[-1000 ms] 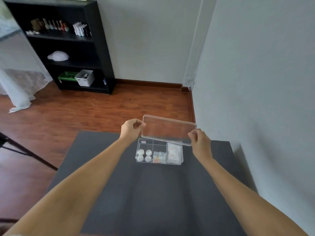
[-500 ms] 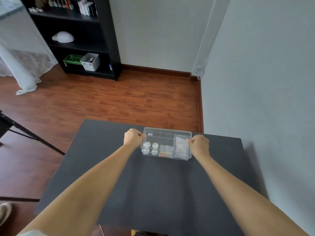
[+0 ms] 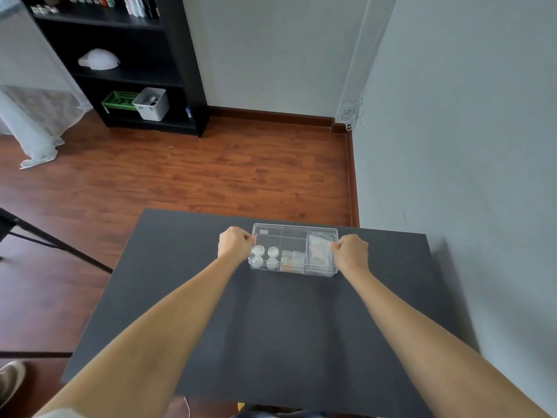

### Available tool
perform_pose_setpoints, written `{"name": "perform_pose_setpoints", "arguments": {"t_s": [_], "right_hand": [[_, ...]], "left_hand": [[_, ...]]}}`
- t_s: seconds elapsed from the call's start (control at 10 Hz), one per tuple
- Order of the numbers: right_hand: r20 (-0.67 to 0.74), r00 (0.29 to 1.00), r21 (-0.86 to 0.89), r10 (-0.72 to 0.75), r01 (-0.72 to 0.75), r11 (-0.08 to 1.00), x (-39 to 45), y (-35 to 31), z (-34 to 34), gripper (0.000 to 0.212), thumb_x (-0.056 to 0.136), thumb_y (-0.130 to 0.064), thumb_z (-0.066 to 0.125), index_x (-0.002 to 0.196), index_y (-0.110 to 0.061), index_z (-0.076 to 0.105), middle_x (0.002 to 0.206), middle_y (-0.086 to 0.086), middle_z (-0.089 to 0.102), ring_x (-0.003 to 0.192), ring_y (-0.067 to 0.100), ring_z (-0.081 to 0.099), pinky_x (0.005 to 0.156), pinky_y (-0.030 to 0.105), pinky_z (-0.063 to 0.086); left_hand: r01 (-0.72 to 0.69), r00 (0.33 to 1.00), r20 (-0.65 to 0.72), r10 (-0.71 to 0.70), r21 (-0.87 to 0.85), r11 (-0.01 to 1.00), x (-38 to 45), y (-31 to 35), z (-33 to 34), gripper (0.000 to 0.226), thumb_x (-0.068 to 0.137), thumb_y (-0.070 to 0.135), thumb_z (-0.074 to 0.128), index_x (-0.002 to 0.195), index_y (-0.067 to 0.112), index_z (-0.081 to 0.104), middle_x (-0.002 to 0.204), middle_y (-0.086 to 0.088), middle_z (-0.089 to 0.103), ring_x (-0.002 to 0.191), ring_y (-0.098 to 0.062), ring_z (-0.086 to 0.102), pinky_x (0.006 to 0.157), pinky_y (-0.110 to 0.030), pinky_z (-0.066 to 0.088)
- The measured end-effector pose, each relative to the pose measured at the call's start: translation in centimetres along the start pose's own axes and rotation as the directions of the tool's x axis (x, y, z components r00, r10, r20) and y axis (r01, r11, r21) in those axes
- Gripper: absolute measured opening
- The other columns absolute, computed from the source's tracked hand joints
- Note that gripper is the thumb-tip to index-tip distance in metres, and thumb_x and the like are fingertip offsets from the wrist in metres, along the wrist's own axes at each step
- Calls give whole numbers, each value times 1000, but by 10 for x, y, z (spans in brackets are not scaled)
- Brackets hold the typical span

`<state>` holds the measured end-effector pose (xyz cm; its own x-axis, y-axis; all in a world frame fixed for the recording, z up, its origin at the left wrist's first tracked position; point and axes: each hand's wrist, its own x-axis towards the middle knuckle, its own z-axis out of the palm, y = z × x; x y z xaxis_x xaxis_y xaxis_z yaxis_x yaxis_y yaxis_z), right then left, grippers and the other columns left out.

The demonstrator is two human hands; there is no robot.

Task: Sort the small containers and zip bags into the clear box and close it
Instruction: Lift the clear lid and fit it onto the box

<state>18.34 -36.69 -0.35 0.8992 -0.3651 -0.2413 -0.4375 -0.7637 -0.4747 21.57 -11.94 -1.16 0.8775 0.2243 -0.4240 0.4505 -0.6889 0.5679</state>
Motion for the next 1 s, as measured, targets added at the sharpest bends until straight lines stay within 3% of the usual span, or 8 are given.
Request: {"name": "perform_pose_setpoints", "arguments": {"t_s": [0.2,0.3,0.5,0.8,0.9,1.0], "right_hand": [[36,999,-7,34,-34,999,-5,8,4,31,92,-22,62,68,-3,57,71,11,55,69,26,51,66,28,40],[22,999,-1,37,-37,999,-6,11,6,43,92,-21,61,55,-9,43,69,10,53,67,26,50,65,28,38],[29,998,13,51,-52,999,-6,10,8,43,92,-20,59,54,-9,42,68,10,52,68,27,50,63,29,36],[63,997,41,44,-47,998,-9,15,10,51,92,-23,55,46,-11,36,52,3,42,62,26,48,60,31,36],[45,997,150,65,-71,986,-17,20,9,52,98,-33,45,51,-11,38,54,1,44,63,25,49,62,33,38],[-31,993,301,117,-102,948,-44,34,14,45,100,-39,37,65,-11,44,66,-1,51,68,21,50,66,34,38]], "left_hand": [[-10,1000,-14,10,0,1000,-2,-2,3,27,90,18,56,63,13,57,68,-7,50,66,-23,38,59,-28,37],[10,1000,-15,-9,3,1000,-3,-2,5,27,90,19,57,64,13,60,69,-7,52,66,-24,40,58,-27,38],[34,999,-12,-34,0,999,-6,-3,5,24,91,21,58,69,15,66,74,-5,60,67,-25,47,61,-27,43],[15,1000,-18,-16,-24,1000,-8,-7,7,30,91,21,56,62,13,60,68,-5,53,66,-24,41,57,-27,39],[9,998,-65,-16,-99,995,-15,-13,8,36,90,24,50,57,11,48,61,-3,44,66,-24,35,54,-27,32],[-22,988,-156,-12,-213,977,-43,-29,17,31,95,31,44,85,7,62,79,-3,58,77,-26,49,69,-32,42]]}}
